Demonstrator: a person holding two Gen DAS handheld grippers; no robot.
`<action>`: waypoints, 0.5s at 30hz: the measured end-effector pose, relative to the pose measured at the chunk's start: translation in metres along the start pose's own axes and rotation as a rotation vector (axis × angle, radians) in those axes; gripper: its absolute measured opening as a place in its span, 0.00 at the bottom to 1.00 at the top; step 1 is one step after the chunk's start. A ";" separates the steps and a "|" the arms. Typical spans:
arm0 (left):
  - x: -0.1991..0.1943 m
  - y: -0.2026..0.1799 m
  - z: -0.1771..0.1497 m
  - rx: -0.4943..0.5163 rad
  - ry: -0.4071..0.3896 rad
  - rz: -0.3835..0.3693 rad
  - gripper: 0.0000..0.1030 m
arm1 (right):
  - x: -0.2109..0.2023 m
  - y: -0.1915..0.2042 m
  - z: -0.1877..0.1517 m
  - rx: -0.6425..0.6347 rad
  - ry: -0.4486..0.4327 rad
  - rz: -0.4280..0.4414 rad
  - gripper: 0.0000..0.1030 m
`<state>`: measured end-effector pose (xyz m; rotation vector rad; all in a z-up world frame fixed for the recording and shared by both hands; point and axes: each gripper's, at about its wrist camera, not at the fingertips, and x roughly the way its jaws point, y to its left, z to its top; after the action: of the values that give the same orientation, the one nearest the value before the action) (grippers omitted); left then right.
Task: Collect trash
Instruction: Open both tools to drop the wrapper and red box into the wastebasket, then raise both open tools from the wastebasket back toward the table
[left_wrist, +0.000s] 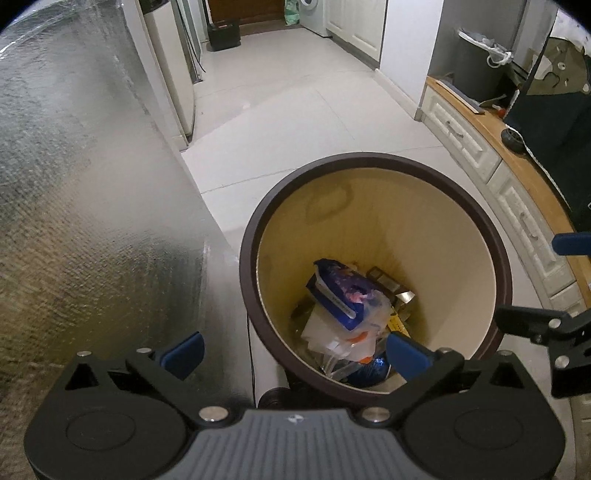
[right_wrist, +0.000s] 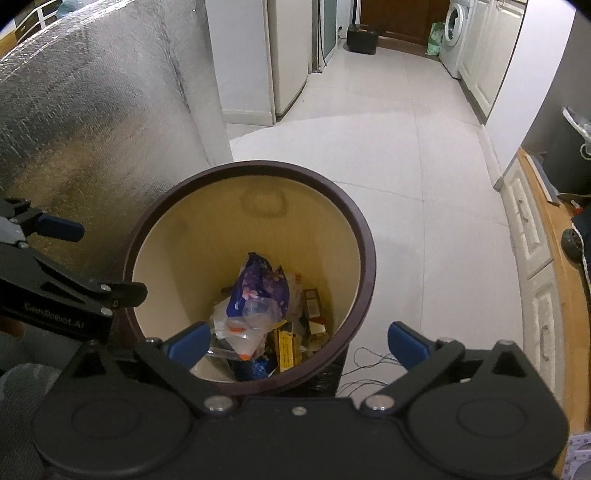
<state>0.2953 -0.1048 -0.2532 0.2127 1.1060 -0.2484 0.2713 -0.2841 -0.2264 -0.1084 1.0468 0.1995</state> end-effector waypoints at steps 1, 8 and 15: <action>-0.002 0.000 -0.001 0.000 -0.002 0.001 1.00 | -0.002 0.000 0.000 0.000 -0.004 -0.005 1.00; -0.017 0.001 -0.012 -0.006 -0.017 -0.004 1.00 | -0.018 -0.002 -0.009 0.019 -0.027 -0.015 1.00; -0.041 -0.004 -0.023 -0.003 -0.054 -0.032 1.00 | -0.039 -0.003 -0.021 0.026 -0.064 -0.040 1.00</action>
<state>0.2569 -0.0985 -0.2260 0.1842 1.0565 -0.2798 0.2355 -0.2953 -0.2029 -0.0986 0.9827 0.1524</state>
